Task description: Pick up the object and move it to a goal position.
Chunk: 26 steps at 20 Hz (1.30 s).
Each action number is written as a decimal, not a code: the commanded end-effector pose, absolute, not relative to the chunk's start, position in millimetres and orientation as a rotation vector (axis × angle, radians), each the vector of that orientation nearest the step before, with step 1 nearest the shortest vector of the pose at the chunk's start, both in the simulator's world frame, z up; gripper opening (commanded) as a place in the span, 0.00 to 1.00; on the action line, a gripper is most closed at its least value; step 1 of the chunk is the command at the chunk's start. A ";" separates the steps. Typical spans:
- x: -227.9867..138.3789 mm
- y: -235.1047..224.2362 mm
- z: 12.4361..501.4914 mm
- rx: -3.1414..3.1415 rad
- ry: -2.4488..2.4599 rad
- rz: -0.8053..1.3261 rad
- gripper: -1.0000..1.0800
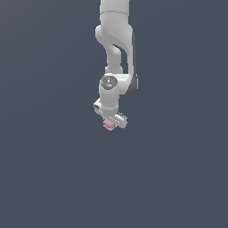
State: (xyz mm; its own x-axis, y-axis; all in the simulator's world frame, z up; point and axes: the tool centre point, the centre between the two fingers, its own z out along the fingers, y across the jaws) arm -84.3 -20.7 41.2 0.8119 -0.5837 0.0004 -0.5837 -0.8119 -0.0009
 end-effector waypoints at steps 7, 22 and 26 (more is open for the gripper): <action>-79.7 -21.9 53.6 -2.990 0.962 -0.001 0.00; -41.6 -36.1 160.1 -2.991 0.965 -0.001 0.00; -27.5 -41.1 198.4 -2.991 0.965 -0.001 0.00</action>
